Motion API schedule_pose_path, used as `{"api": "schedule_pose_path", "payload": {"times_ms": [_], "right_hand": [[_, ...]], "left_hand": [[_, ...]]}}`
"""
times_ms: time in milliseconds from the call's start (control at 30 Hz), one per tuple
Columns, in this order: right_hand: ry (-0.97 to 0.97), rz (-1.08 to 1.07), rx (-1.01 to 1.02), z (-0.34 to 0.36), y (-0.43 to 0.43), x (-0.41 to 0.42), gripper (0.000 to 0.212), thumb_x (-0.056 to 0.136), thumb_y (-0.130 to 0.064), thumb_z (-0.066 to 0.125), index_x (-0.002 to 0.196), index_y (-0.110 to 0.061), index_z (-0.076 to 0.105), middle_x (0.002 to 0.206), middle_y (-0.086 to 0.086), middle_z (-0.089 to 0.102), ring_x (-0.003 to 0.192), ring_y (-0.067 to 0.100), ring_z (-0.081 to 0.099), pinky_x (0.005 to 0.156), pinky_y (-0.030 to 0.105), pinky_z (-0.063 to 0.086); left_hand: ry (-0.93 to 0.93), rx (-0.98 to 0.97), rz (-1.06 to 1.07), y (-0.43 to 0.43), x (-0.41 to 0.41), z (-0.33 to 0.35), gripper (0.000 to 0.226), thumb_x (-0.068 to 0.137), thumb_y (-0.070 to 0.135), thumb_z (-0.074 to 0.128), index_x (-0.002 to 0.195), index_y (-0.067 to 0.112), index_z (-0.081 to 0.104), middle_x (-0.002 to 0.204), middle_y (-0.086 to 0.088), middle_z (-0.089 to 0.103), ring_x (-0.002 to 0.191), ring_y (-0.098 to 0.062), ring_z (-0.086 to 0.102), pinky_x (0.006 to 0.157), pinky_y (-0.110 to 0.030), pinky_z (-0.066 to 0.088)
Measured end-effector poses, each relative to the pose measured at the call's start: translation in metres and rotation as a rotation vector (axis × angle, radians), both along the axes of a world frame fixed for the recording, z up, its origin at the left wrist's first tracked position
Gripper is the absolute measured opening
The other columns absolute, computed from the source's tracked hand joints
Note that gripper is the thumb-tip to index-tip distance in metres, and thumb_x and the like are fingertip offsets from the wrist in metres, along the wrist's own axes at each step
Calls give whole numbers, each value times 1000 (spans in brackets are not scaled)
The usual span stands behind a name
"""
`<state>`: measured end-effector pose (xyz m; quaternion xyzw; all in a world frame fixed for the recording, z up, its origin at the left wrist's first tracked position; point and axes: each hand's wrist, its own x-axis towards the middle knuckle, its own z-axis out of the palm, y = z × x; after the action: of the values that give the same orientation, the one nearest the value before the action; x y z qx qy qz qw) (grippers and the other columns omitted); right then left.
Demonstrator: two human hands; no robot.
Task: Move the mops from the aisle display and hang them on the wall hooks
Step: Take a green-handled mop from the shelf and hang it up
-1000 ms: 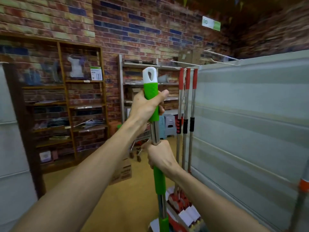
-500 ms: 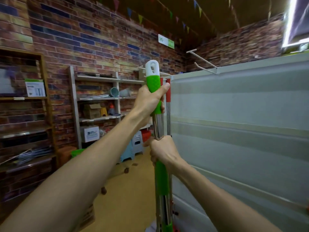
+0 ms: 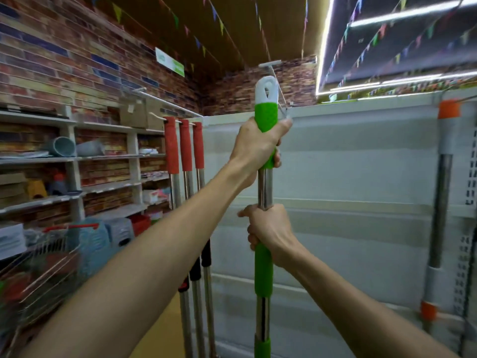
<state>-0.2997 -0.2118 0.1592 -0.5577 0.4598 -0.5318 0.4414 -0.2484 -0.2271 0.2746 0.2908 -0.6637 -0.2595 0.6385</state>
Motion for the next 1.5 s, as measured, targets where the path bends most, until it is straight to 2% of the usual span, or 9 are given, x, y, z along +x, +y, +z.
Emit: {"api": "schedule_pose_path", "payload": {"times_ms": [100, 200, 467, 667, 900, 1200, 1500], "right_hand": [[-10, -98, -13, 6, -12, -6, 23, 94, -13, 55, 106, 0, 69, 58, 4, 46, 48, 20, 45, 54, 35, 43], [-10, -174, -29, 10, -23, -9, 26, 93, -14, 57, 109, 3, 68, 59, 4, 46, 47, 18, 45, 52, 35, 44], [20, -296, -45, 8, -45, 1, 26, 92, -16, 53, 104, 1, 68, 59, 5, 49, 49, 20, 47, 52, 34, 45], [31, -367, -39, 3, -54, 0, 34, 87, -14, 54, 110, 7, 67, 56, 3, 44, 45, 17, 42, 49, 32, 41], [59, -345, -60, 4, -64, -11, 19, 90, -14, 53, 92, -10, 71, 57, 2, 46, 49, 17, 44, 53, 33, 43], [21, -286, -79, 13, -78, -8, 16, 93, -16, 56, 95, -8, 69, 56, 2, 45, 49, 17, 44, 55, 36, 43], [-14, -290, -22, 7, -89, -5, 17, 91, -11, 53, 94, -4, 68, 57, 4, 42, 44, 17, 41, 48, 30, 39]], "left_hand": [[-20, 3, -103, -16, -8, 8, 24, 95, 20, 68, 83, 14, 48, 65, -3, 47, 40, -16, 46, 46, -30, 46], [-33, -1, -176, -26, -11, 14, 22, 95, 17, 66, 85, 14, 47, 67, -4, 46, 41, -17, 45, 47, -31, 47], [25, -14, -272, -54, -2, 11, 20, 94, 16, 67, 91, 9, 49, 65, -4, 46, 39, -17, 46, 45, -29, 45], [-4, -1, -329, -66, -3, 6, 20, 94, 14, 68, 84, 11, 50, 64, -3, 49, 40, -19, 48, 48, -32, 47], [73, -40, -375, -78, -16, 4, 24, 93, 8, 65, 78, 13, 46, 62, -4, 44, 37, -18, 44, 44, -28, 42], [111, -97, -332, -91, -12, 16, 17, 91, 6, 63, 88, 8, 46, 60, -2, 42, 34, -17, 43, 41, -25, 40], [97, 22, -353, -108, -13, 8, 24, 91, 11, 68, 78, 12, 48, 60, -2, 44, 34, -16, 42, 41, -25, 39]]}}
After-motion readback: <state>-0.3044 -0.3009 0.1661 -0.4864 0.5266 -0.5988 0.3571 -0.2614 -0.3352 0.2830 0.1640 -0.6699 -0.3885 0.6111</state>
